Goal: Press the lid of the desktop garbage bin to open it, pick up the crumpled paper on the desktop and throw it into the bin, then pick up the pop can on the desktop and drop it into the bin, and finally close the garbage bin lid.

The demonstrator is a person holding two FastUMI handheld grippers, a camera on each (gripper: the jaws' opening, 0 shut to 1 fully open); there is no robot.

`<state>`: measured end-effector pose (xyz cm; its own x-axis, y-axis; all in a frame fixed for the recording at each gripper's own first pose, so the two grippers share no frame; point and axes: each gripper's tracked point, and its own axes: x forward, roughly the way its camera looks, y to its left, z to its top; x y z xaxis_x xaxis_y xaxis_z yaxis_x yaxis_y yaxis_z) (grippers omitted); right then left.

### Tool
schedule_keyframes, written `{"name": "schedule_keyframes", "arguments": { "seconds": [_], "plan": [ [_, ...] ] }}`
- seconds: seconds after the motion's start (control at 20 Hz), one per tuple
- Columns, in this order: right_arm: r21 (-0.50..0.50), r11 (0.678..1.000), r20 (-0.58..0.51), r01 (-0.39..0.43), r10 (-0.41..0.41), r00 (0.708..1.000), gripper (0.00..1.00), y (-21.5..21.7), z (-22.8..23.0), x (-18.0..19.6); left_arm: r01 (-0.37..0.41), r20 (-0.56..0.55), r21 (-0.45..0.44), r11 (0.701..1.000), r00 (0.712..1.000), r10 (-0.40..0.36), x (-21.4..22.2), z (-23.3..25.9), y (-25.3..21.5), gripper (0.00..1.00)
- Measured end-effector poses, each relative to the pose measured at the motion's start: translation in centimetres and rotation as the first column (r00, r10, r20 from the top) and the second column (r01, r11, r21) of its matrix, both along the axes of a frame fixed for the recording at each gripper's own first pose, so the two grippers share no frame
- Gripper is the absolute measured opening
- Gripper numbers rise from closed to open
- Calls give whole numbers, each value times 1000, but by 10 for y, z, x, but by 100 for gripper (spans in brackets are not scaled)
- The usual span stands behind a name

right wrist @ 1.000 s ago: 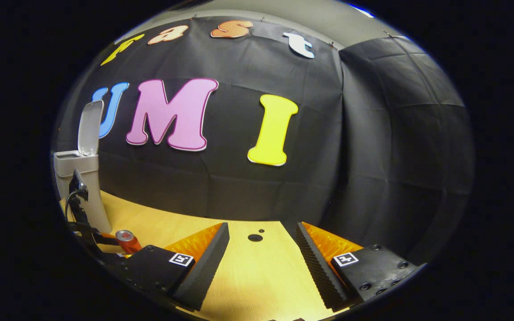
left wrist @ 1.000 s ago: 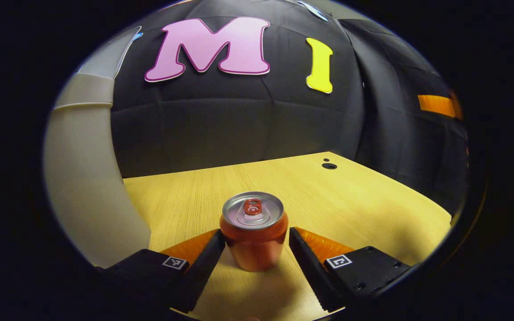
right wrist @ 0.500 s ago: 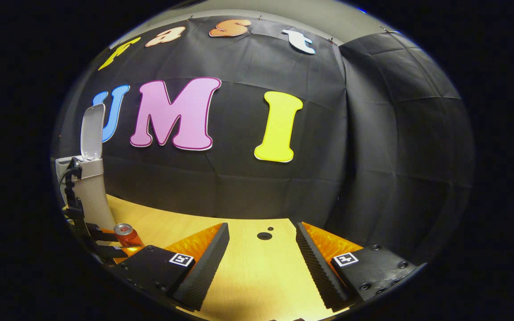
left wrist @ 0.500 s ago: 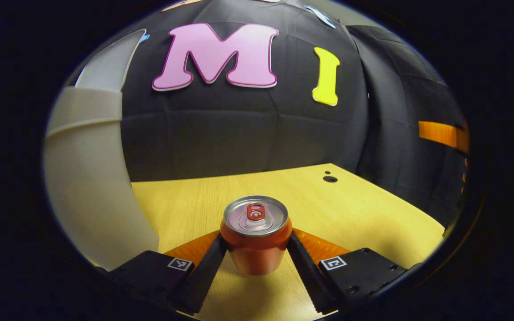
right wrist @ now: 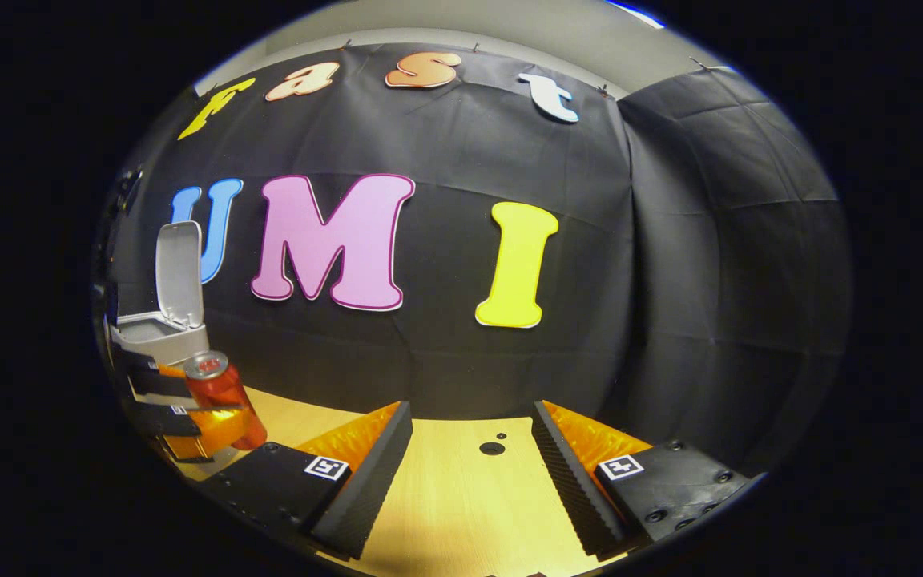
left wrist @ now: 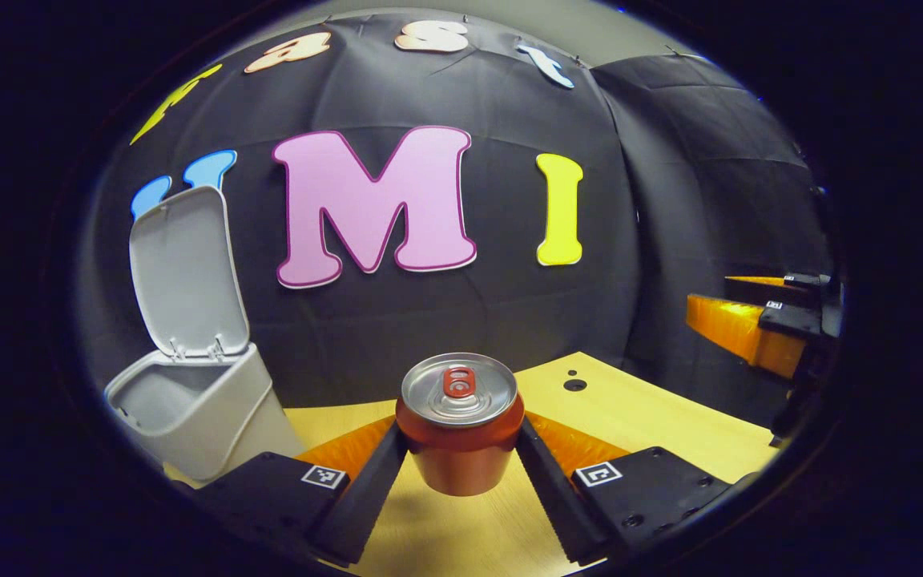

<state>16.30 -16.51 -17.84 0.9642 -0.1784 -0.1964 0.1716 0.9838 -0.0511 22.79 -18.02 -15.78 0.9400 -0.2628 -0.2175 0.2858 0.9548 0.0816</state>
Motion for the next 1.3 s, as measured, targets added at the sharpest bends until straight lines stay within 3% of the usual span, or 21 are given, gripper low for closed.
{"name": "schedule_keyframes", "arguments": {
  "seconds": [0.2, 0.5, 0.65, 0.8, 1.05, 1.1, 1.3],
  "plan": [
    [13, 1000, 15, -4, 4, 1000, 96, 10, 37, 2, -25, 62, -8, 1000, 998, 25, -2, 59, 24, 88],
    [9, 1000, 44, -26, 25, 999, 97, 26, 83, -2, -160, 114, -44, 986, 980, 164, 8, 108, 118, 88],
    [18, 1000, 87, -24, 23, 996, 96, 33, 110, -2, -221, 109, -49, 974, 968, 225, 12, 113, 170, 88],
    [-5, 999, 110, -36, 37, 993, 97, 42, 128, 0, -270, 99, 2, 963, 958, 269, 16, 106, 217, 88],
    [16, 999, 124, -50, 48, 991, 96, 59, 143, -15, -303, 47, -20, 953, 952, 303, 23, 80, 256, 88],
    [27, 998, 133, -53, 49, 990, 87, 65, 149, -19, -313, 35, -12, 950, 949, 313, 24, 74, 261, 88],
    [14, 997, 158, -80, 76, 985, 96, 79, 161, -27, -334, 41, 11, 943, 942, 333, 24, 74, 269, 89]
  ]
}}
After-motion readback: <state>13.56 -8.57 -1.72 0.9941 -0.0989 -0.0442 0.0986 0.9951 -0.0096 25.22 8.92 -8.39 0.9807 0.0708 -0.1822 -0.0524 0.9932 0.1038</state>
